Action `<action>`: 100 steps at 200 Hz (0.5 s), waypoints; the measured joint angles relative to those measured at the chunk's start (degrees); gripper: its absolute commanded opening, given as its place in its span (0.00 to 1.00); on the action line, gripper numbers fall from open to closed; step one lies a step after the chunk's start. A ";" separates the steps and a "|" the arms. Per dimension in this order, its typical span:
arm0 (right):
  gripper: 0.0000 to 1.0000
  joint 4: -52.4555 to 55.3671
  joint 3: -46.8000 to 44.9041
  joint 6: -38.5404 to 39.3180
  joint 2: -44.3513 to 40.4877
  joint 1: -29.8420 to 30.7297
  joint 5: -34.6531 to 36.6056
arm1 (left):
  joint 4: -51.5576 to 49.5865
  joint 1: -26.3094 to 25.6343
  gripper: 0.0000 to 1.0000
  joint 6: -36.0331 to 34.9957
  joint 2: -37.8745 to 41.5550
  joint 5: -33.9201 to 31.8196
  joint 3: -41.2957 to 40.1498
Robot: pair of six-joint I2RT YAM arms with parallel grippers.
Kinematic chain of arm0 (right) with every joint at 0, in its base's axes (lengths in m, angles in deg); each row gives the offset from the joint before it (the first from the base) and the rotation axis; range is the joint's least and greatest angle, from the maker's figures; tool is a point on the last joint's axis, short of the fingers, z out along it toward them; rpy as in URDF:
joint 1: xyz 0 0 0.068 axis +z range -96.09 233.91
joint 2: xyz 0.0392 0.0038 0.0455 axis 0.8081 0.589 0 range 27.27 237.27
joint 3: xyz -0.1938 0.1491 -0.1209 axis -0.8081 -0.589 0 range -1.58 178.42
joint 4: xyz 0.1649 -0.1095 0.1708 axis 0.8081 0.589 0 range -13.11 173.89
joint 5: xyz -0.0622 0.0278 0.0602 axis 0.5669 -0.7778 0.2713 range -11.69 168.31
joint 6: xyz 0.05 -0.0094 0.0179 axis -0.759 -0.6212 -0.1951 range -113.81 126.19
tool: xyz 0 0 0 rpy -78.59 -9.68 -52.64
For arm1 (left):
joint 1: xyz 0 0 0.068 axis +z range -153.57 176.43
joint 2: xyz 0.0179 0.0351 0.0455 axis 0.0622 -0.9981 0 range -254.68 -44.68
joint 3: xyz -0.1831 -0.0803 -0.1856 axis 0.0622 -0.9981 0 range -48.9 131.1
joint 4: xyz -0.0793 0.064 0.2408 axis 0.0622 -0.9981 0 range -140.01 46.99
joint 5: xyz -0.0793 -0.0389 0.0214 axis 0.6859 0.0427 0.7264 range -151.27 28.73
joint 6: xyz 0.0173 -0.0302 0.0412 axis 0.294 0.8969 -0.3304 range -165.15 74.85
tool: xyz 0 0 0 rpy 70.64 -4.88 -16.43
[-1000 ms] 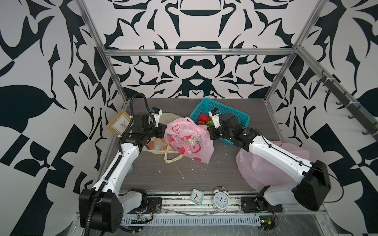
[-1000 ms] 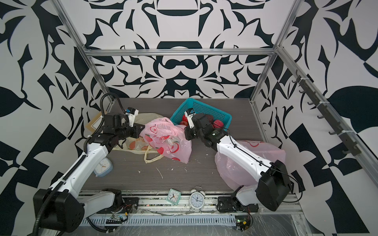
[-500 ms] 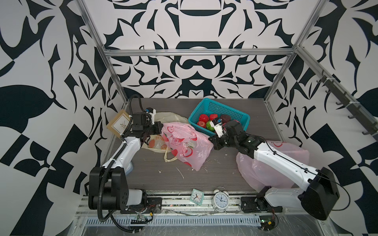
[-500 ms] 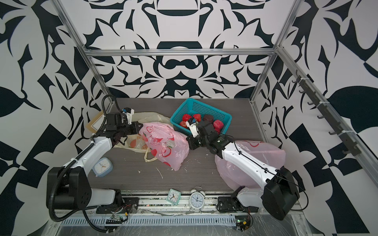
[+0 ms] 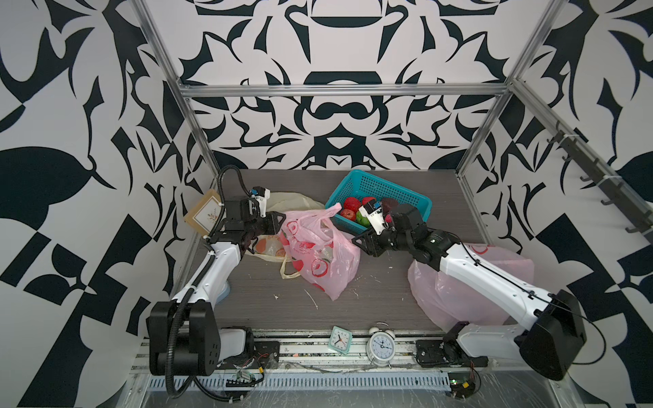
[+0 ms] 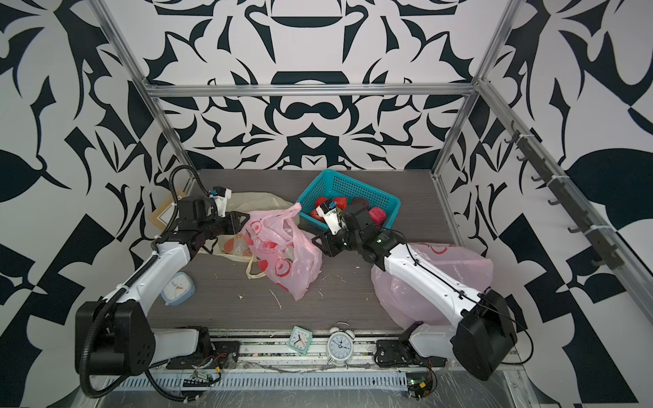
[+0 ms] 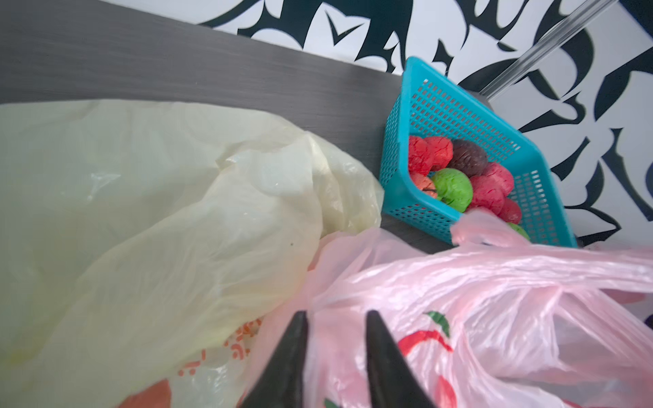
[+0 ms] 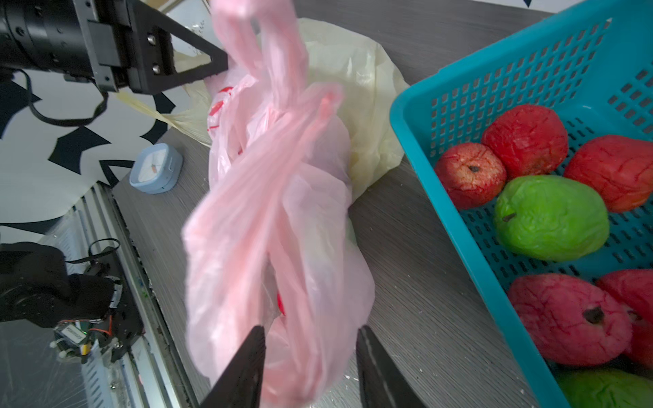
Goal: Untie the knot of a plastic bag & take out the apple
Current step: Untie the plastic bag at the center of the board.
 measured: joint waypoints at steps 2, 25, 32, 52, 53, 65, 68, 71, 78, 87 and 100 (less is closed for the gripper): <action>0.48 0.04 0.44 0.00 0.11 0.20 -0.02 | -0.20 -0.35 0.47 -0.76 0.48 -0.04 0.11; 0.53 0.35 5.33 0.59 1.86 2.21 -0.07 | -2.27 -4.00 0.47 -2.91 4.59 -1.49 2.43; 0.53 0.44 6.67 0.81 2.64 2.89 0.07 | -3.06 -5.31 0.47 -3.98 5.35 -2.19 3.56; 0.54 0.61 8.90 1.33 4.83 4.90 1.90 | -5.49 -8.81 0.47 -6.29 5.81 -3.61 7.43; 0.54 0.61 8.92 1.33 4.92 4.94 2.03 | -5.64 -9.07 0.47 -6.47 5.79 -3.69 7.72; 0.54 0.94 9.07 1.36 5.84 5.77 4.76 | -7.15 -10.75 0.45 -6.93 5.57 -4.17 9.33; 0.55 1.09 9.07 1.36 6.03 5.97 5.51 | -7.54 -11.19 0.45 -7.06 5.55 -4.42 9.64; 0.55 1.25 9.07 1.33 6.19 6.12 6.29 | -7.98 -11.78 0.45 -6.99 5.53 -4.66 9.86; 0.56 1.53 9.07 1.33 6.51 6.32 8.02 | -8.68 -13.00 0.45 -6.93 5.53 -5.44 10.08; 0.57 1.66 9.03 1.31 6.69 6.34 10.05 | -9.68 -14.47 0.45 -6.71 5.53 -6.47 10.12; 0.59 1.73 9.03 1.31 6.73 6.23 12.55 | -11.80 -17.09 0.47 -5.49 5.38 -8.35 10.08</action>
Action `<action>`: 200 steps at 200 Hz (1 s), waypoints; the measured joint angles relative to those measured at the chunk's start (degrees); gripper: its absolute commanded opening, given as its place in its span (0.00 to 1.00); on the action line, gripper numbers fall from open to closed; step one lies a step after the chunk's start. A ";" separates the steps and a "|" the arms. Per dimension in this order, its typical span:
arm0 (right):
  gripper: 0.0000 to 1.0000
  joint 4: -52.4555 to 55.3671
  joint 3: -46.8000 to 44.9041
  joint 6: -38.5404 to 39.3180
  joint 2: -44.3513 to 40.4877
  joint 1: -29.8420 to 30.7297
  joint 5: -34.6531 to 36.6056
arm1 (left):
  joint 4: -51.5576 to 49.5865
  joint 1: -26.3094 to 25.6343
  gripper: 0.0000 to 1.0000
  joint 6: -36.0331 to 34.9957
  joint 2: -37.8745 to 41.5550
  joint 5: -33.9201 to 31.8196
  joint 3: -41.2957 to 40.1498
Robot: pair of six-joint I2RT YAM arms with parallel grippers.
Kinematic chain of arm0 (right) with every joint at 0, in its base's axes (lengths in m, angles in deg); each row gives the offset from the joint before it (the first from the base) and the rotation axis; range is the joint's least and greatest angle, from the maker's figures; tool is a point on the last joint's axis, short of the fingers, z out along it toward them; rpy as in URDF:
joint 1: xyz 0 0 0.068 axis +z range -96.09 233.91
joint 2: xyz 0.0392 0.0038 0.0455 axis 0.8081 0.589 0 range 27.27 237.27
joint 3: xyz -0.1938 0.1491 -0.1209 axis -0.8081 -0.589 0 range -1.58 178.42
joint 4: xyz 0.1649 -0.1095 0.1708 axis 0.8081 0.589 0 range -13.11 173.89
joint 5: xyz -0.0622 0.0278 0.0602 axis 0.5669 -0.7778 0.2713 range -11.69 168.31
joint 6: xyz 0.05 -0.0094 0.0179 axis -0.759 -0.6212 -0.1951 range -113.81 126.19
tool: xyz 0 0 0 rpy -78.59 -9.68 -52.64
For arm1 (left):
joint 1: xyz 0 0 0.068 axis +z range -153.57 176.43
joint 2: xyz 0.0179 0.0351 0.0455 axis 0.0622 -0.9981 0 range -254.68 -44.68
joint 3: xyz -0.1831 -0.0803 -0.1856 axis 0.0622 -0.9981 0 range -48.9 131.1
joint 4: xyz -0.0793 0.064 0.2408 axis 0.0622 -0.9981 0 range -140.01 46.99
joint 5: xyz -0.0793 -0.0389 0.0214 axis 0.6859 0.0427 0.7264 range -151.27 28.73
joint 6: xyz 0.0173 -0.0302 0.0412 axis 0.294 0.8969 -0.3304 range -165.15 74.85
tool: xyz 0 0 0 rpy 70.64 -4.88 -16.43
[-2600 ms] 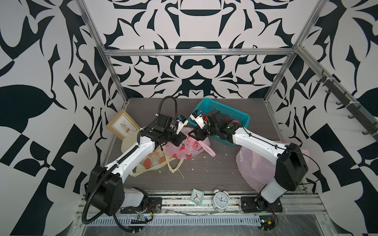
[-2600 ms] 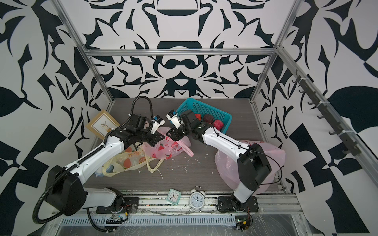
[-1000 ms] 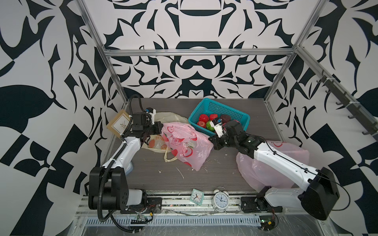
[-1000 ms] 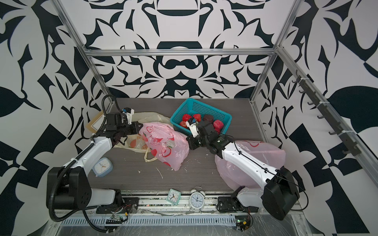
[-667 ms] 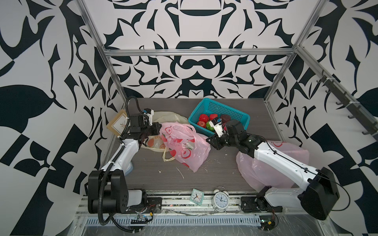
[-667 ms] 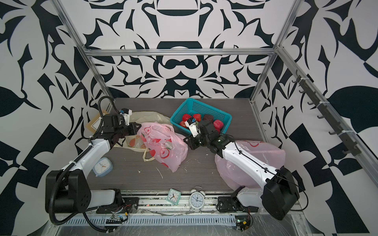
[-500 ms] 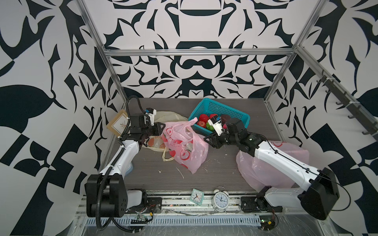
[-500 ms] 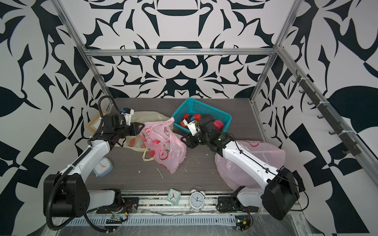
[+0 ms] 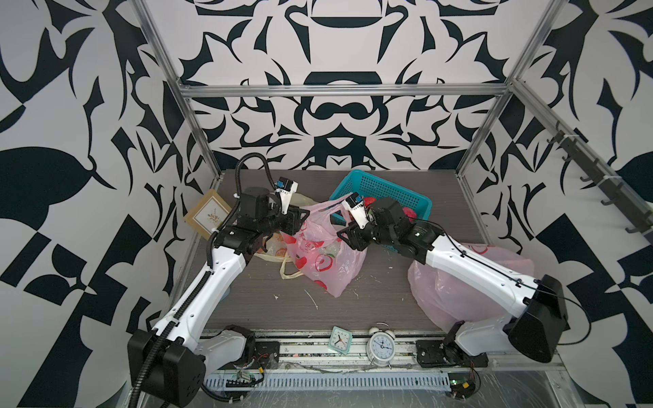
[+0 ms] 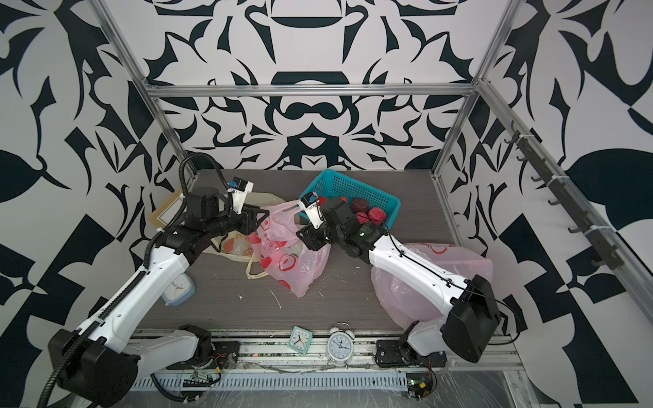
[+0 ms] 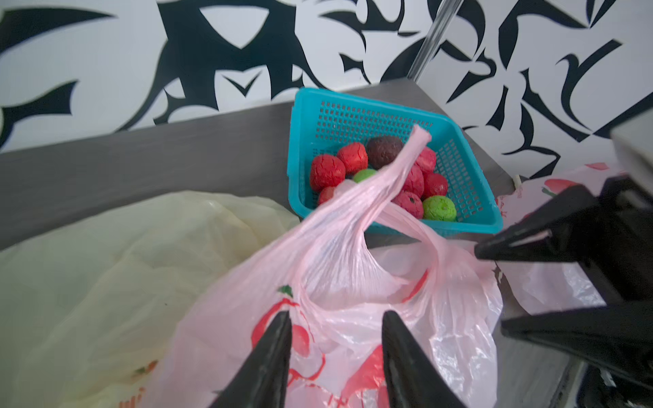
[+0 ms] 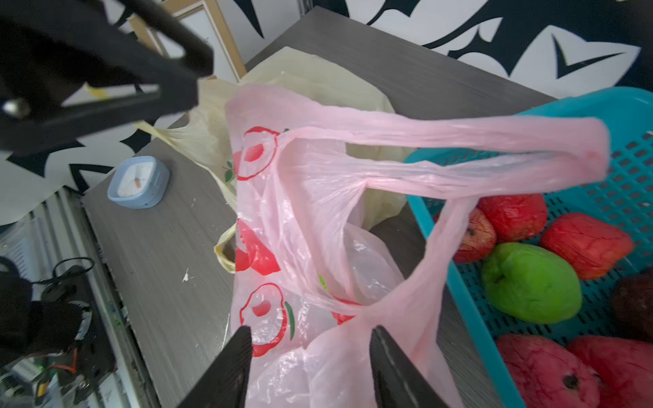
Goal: Untie the knot of a plastic bag & take out the apple
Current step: Untie the plastic bag at the center of the board.
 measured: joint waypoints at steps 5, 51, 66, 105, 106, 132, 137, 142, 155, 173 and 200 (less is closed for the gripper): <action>0.59 0.15 0.04 0.00 0.02 -0.02 1.01 | -0.85 -1.09 0.47 0.74 -0.13 -0.68 0.00; 0.66 3.21 0.98 -0.52 1.88 -2.32 2.32 | -6.14 -4.85 0.56 10.19 -2.49 -4.31 -1.55; 0.67 3.63 0.98 -1.86 2.19 -4.79 -0.35 | -6.99 -5.22 0.56 12.74 -3.21 -5.60 -2.10; 0.63 2.38 1.03 -4.59 3.69 -8.87 -5.75 | -8.13 -5.97 0.56 16.85 -4.26 -7.93 -2.25; 0.63 2.29 1.05 -4.68 3.85 -8.87 -5.90 | -8.13 -5.97 0.56 16.92 -4.28 -7.93 -2.25; 0.57 1.77 2.19 -5.25 8.09 -8.57 -9.31 | -8.31 -6.21 0.57 18.43 -4.28 -8.79 -3.02; 0.55 1.73 2.49 -5.33 9.05 -8.55 -9.90 | -8.33 -6.21 0.58 18.58 -4.28 -8.96 -3.37; 0.52 1.60 2.71 -5.53 9.94 -8.55 -10.54 | -8.33 -6.21 0.58 18.82 -4.28 -9.07 -3.65; 0.42 1.60 3.19 -5.70 11.87 -8.48 -11.82 | -8.20 -6.25 0.59 19.34 -4.28 -9.38 -4.61; 0.29 1.81 3.65 -5.66 13.46 -8.46 -13.22 | -7.52 -6.25 0.60 20.04 -4.28 -9.40 -5.66; 0.21 0.87 3.08 -4.55 12.50 -8.31 -14.71 | -5.29 -6.29 0.61 21.46 -4.15 -9.35 -7.26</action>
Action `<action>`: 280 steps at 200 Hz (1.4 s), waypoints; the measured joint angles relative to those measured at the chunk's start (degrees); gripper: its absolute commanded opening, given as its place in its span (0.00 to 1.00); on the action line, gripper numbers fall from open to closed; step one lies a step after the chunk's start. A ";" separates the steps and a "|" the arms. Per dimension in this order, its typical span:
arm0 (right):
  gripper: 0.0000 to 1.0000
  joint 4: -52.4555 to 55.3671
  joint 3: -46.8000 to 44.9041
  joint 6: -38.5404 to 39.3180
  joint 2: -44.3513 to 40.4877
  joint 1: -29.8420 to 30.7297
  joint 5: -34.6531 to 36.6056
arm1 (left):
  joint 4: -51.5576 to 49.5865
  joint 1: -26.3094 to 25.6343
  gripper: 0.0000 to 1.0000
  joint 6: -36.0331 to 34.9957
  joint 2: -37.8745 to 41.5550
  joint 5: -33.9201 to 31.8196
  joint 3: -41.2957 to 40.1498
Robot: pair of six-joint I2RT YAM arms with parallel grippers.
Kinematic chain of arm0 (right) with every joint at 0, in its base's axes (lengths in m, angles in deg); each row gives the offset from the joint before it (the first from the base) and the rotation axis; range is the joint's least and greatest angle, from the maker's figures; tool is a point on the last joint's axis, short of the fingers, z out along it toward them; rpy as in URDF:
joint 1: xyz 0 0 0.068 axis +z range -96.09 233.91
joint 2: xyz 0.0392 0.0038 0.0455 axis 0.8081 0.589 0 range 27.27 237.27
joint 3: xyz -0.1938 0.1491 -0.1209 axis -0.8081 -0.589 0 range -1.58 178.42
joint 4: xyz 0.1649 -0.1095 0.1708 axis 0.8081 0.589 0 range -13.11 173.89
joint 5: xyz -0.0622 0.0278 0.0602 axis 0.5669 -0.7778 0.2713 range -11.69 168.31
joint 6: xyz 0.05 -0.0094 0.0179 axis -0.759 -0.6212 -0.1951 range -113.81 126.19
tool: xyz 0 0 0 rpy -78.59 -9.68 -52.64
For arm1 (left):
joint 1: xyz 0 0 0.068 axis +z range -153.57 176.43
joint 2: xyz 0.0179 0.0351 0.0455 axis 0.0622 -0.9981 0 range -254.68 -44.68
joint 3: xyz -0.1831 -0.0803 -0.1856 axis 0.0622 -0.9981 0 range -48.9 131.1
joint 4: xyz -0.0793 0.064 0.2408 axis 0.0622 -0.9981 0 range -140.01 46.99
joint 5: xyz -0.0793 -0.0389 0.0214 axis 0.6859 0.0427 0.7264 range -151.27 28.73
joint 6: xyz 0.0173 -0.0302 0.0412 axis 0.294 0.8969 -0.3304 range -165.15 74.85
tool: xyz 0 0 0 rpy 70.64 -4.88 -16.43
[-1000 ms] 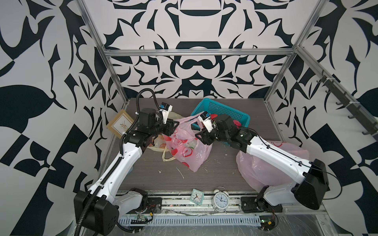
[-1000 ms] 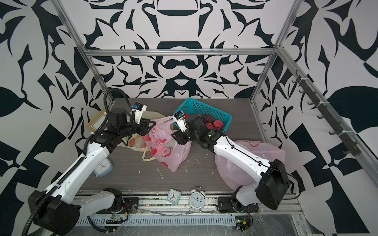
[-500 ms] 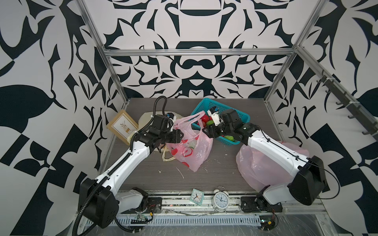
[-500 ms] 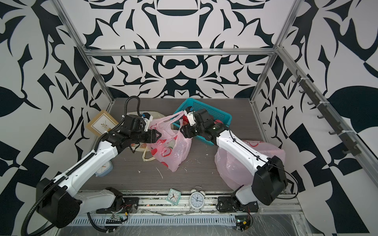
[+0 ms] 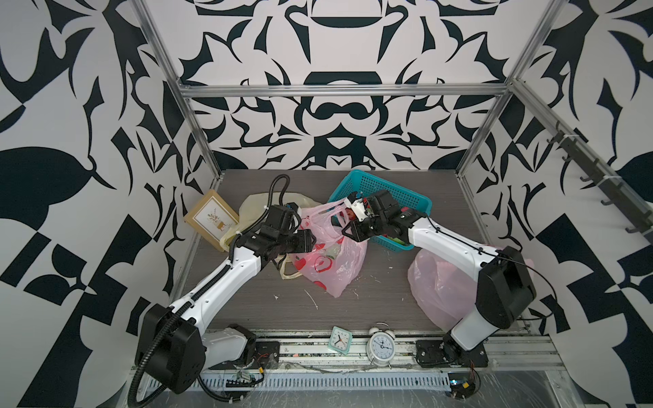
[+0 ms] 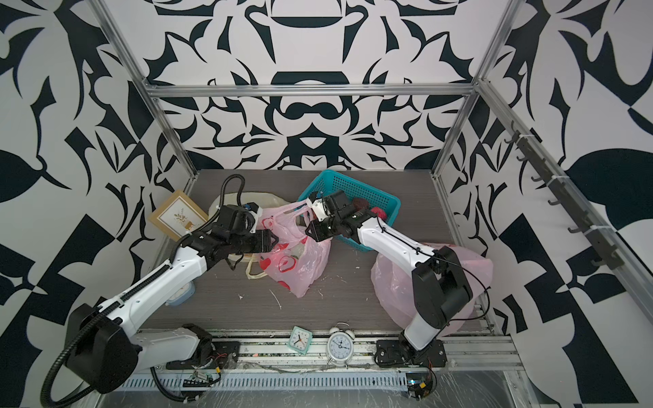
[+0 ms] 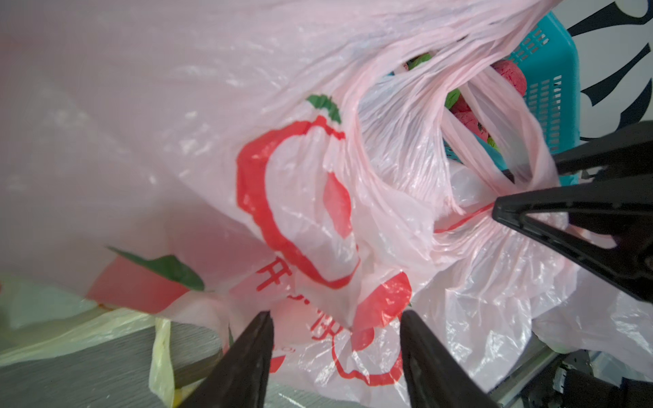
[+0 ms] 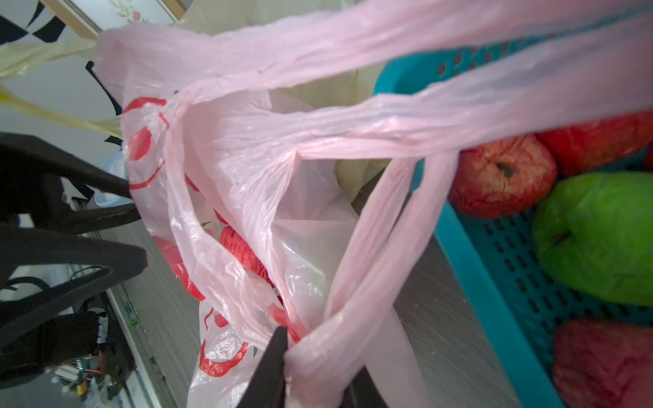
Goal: Untie the knot of a plastic bag & take out the apple
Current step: Untie the plastic bag at the center of the board.
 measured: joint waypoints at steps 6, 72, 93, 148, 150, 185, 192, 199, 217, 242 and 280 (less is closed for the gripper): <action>0.21 -0.87 -0.87 0.39 -1.20 0.09 -0.24 | 0.50 -0.02 0.61 0.26 0.13 0.02 -0.42; 0.30 -9.44 -12.24 7.82 -16.94 7.23 -6.34 | 4.04 -0.22 0.61 3.45 6.62 -0.57 -5.66; 0.31 -10.25 -13.77 10.64 -17.03 10.03 -7.43 | 5.42 -0.22 0.60 4.63 9.40 -0.96 -7.43; 0.30 -10.47 -18.21 14.71 -17.03 15.15 -0.22 | 5.97 -0.22 0.57 8.31 21.51 -2.40 -12.09; 0.30 -10.56 -18.25 14.78 -17.03 15.21 0.02 | 5.95 -0.22 0.58 8.57 21.84 -2.38 -12.20; 0.29 -12.44 -18.82 15.32 -17.07 15.91 3.39 | 8.17 -0.24 0.54 11.91 22.64 -0.68 -14.38; 0.29 -12.92 -18.97 15.30 -17.16 16.00 3.91 | 8.90 -0.28 0.53 12.48 22.12 -0.13 -14.86; 0.28 -13.33 -19.12 15.23 -17.29 16.04 4.46 | 9.38 -0.39 0.52 13.07 21.46 0.39 -15.30; 0.28 -14.34 -19.54 14.82 -17.77 16.17 5.73 | 10.10 -1.05 0.52 14.19 20.04 1.27 -16.20; 0.28 -16.04 -20.35 13.77 -18.84 16.20 6.29 | 11.82 -1.64 0.55 15.61 19.45 1.81 -18.12; 0.28 -16.81 -20.37 13.07 -18.84 16.72 4.59 | 16.44 -1.79 0.55 16.44 17.00 2.14 -18.93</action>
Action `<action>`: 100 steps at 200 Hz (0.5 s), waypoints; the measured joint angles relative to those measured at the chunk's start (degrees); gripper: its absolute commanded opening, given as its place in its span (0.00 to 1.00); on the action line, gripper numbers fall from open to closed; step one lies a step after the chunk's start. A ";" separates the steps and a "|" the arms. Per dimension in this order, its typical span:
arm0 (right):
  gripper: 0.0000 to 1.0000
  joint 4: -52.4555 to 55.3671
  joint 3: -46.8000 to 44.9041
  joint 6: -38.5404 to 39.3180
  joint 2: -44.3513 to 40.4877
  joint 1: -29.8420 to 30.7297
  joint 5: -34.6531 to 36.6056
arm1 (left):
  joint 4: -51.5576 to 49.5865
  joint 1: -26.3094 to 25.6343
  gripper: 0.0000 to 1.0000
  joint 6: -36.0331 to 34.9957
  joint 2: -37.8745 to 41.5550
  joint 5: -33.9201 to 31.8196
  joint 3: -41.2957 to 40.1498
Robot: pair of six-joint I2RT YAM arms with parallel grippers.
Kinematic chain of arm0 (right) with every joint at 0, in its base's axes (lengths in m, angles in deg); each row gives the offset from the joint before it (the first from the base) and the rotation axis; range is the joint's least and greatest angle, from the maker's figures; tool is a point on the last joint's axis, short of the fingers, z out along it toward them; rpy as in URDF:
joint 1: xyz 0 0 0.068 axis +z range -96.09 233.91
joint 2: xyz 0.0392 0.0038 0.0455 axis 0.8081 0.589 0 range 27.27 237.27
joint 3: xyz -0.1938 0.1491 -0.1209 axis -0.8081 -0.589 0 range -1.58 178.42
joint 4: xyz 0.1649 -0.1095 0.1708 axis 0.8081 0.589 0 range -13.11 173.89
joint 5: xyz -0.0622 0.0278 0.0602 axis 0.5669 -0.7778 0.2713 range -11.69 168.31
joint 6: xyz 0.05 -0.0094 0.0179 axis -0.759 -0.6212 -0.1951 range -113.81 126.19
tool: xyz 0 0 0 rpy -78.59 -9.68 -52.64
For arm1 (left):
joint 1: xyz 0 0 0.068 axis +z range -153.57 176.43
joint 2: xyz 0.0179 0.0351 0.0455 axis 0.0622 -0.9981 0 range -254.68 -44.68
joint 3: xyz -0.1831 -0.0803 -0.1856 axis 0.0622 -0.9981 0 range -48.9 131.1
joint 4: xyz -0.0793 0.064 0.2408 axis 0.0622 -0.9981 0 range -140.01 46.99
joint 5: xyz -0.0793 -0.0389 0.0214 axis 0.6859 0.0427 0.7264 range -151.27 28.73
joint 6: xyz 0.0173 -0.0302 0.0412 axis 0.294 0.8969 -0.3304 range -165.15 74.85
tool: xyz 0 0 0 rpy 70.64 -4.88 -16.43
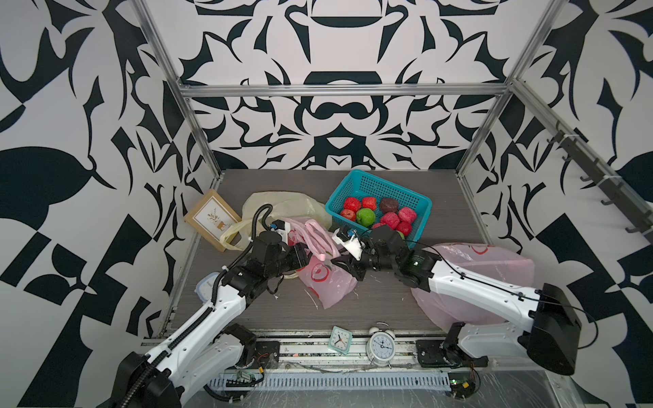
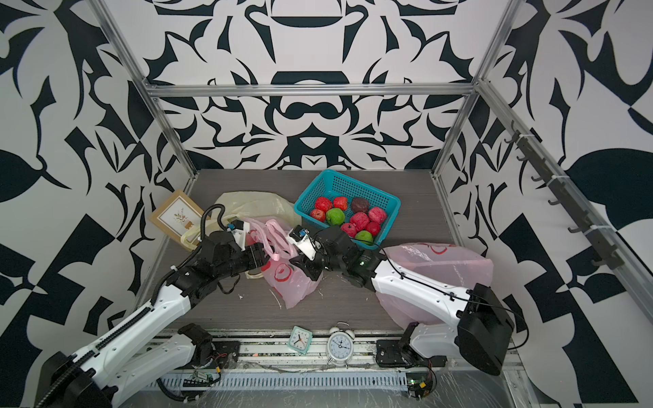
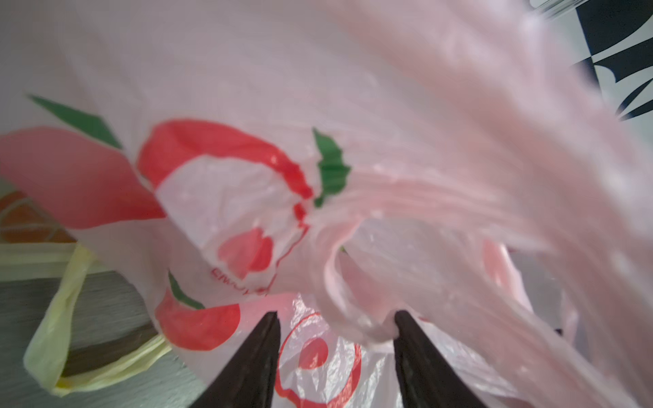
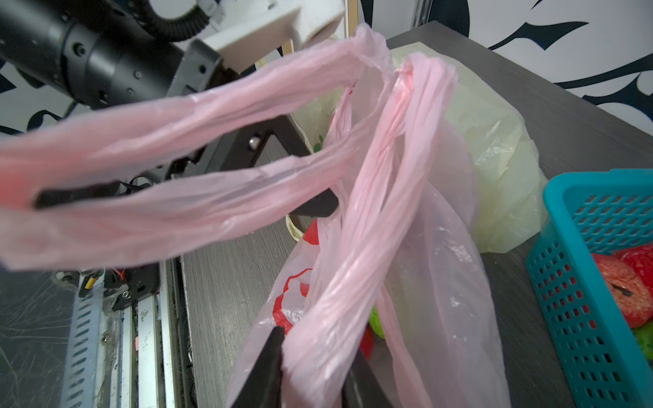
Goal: Untie the knot of a plastic bag & take out the apple
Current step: Untie the plastic bag at the center of the board.
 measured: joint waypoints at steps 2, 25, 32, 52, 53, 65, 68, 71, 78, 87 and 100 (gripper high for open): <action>0.28 0.00 0.00 -0.04 0.07 0.09 -0.11 | 0.31 0.00 0.55 0.02 -0.22 0.04 0.00; 0.28 0.09 0.00 -0.42 0.76 1.44 -1.36 | 3.13 -0.20 0.51 0.15 -3.08 0.87 0.00; 0.28 0.11 0.00 -0.52 0.98 1.92 -1.55 | 3.85 -0.31 0.48 0.31 -3.78 1.14 0.00; 0.28 0.13 0.00 -0.76 1.33 3.13 -1.95 | 5.42 -0.44 0.33 0.76 -4.55 1.57 -0.02; 0.28 0.11 0.00 -0.76 1.33 3.17 -1.95 | 5.46 -0.44 0.32 0.68 -4.55 1.57 -0.04; 0.28 0.02 0.00 -0.79 1.42 3.69 -2.05 | 6.60 -0.52 0.16 0.94 -4.50 1.84 -0.39; 0.28 -0.02 0.00 -0.79 1.46 3.82 -2.12 | 6.71 -0.52 0.11 0.17 -4.48 1.99 -0.50; 0.28 -0.07 0.02 -0.79 1.49 3.93 -2.19 | 6.93 -0.52 0.05 0.90 -4.48 1.99 -0.61; 0.28 -0.17 0.02 -0.79 1.62 4.13 -2.38 | 7.15 -0.52 0.00 0.92 -4.48 2.10 -0.81; 0.29 -0.17 0.11 -0.79 1.79 4.42 -2.56 | 7.50 -0.55 0.00 0.48 -4.39 2.19 -1.16; 0.29 -0.17 0.46 -0.74 2.25 4.74 -2.67 | 7.50 -0.55 0.00 0.44 -3.98 2.34 -1.57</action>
